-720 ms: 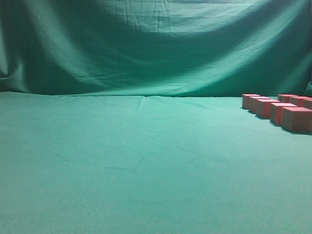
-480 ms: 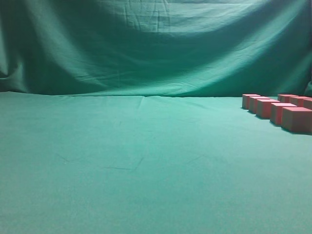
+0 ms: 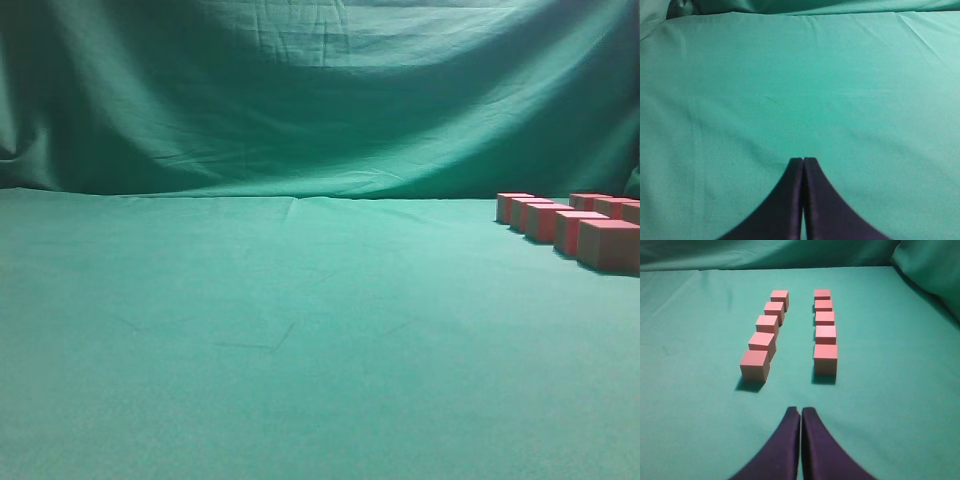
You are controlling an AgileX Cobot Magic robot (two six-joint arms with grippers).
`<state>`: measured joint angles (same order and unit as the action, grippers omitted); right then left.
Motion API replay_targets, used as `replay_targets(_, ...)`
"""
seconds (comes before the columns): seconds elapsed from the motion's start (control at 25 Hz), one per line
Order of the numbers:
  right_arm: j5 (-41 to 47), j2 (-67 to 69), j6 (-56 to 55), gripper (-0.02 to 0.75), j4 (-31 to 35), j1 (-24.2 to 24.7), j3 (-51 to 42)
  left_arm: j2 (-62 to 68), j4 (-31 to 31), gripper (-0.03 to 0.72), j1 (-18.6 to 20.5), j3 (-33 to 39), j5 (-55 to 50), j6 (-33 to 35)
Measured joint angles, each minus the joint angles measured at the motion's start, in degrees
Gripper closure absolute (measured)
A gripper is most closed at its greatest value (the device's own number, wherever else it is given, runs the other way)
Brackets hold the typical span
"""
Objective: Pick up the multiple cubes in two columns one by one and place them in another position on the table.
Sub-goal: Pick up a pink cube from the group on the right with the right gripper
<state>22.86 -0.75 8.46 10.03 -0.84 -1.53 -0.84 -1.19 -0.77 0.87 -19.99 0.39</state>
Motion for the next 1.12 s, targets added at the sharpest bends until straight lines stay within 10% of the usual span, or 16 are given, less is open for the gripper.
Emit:
replay_targets(0.56,-0.9,0.0,0.0,0.738,0.4,0.0,0.0,0.0,0.0,0.688,0.0,0.0,0.0,0.0)
replay_targets(0.84,-10.3,0.0,-0.1,0.738,20.8,0.0,0.0,0.0,0.0,0.688,0.0,0.0,0.0,0.0)
replay_targets(1.12,-18.9,0.0,1.3,0.738,24.2,0.0,0.3,0.0,0.0,0.688,0.0,0.0,0.0,0.0)
